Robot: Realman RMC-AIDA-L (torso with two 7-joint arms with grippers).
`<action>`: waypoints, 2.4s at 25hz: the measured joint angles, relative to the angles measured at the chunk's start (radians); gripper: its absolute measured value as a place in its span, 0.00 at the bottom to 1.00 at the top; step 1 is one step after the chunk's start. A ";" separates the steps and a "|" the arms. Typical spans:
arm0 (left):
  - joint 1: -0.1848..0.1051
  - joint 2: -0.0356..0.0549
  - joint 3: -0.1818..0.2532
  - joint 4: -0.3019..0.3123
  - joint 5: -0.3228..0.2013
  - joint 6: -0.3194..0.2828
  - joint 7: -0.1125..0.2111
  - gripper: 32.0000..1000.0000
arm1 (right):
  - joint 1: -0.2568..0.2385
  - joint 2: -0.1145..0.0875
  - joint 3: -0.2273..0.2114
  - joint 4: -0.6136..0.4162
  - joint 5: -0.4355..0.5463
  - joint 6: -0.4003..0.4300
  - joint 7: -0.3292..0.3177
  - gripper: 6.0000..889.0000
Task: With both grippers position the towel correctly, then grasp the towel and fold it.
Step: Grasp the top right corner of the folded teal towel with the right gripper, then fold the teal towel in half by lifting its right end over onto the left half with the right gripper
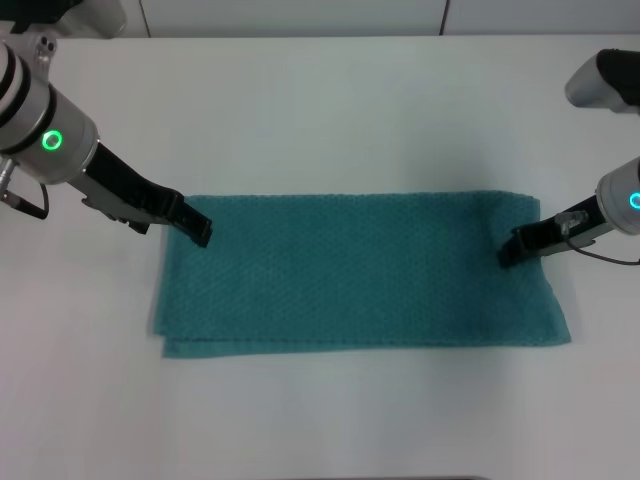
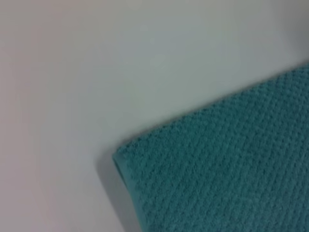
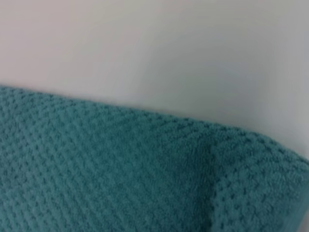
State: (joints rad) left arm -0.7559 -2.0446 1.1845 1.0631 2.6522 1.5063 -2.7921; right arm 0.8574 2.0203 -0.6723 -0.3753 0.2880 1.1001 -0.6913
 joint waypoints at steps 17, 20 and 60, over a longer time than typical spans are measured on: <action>0.003 0.0043 0.001 0.000 0.007 0.008 0.002 0.90 | -0.046 -0.066 0.020 -0.129 -0.001 0.177 0.028 0.14; 0.003 0.0045 0.000 0.000 0.007 0.009 0.002 0.90 | -0.053 -0.091 0.028 -0.131 -0.009 0.190 0.036 0.14; 0.019 0.0105 -0.005 -0.028 0.008 0.014 0.011 0.89 | 0.102 -0.098 0.015 -0.313 0.150 0.537 0.036 0.13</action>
State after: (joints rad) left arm -0.7370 -2.0341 1.1790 1.0354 2.6605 1.5202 -2.7810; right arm 0.9591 1.9225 -0.6573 -0.6881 0.4385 1.6369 -0.6558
